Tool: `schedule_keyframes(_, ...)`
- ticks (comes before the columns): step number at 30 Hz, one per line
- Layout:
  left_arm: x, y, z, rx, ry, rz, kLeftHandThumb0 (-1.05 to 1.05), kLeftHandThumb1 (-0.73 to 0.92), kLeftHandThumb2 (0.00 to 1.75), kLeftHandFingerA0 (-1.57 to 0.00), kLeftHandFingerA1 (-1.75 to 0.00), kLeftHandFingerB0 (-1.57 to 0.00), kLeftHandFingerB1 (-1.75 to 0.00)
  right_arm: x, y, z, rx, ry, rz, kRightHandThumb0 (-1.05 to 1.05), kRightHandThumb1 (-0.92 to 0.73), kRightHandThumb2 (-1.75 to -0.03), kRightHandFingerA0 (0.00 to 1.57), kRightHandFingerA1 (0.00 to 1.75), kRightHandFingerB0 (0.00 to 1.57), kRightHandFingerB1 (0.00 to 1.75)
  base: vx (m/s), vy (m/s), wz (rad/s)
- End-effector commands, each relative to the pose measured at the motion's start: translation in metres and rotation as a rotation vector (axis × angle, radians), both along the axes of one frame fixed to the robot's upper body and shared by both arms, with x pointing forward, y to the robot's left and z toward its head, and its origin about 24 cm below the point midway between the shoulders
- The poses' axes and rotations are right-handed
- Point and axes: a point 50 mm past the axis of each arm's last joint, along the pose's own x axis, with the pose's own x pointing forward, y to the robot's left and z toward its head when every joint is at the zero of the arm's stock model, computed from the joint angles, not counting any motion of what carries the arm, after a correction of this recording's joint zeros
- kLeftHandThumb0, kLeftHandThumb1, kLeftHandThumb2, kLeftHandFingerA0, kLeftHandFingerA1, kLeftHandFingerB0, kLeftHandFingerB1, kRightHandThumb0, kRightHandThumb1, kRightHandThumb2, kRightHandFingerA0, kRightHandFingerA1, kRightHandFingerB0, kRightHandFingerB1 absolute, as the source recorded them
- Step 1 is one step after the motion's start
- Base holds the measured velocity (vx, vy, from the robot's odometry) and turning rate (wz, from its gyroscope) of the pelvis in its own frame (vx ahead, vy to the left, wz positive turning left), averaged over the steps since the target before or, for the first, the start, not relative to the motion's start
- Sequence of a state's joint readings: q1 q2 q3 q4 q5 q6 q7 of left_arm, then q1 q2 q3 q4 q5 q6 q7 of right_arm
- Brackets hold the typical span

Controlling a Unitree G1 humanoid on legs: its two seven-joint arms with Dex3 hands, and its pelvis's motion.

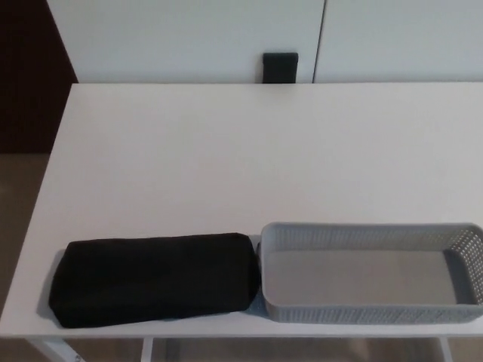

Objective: The robot walk towards a table in front and pick up a black pencil case on the left hand side and put the pencil case into a small container on the right hand side

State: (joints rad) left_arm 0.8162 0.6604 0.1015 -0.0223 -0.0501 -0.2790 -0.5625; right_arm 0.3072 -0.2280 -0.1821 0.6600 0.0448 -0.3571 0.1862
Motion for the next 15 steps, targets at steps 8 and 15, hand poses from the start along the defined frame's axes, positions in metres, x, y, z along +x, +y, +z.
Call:
schedule_keyframes(8, 0.011, -0.057, 0.244, -1.008, -0.857, -0.51, -0.75, 0.75, 0.63, -0.39, -0.42, -0.29, -0.33, 0.001, -0.013, -0.002, -0.026, 0.048, -0.043, -0.47, -0.6, -0.94, 0.35, 0.56, 0.25, 0.5, 0.0, 0.0, 0.0)
schedule_keyframes(15, 0.053, -0.096, 0.279, -0.619, -1.32, -0.441, -0.71, 0.45, 0.56, -0.15, -0.39, -0.21, -0.28, -0.005, -0.013, -0.003, -0.024, 0.06, -0.037, -0.52, -0.6, -0.93, 0.36, 0.56, 0.28, 0.5, 0.0, 0.0, 0.0)
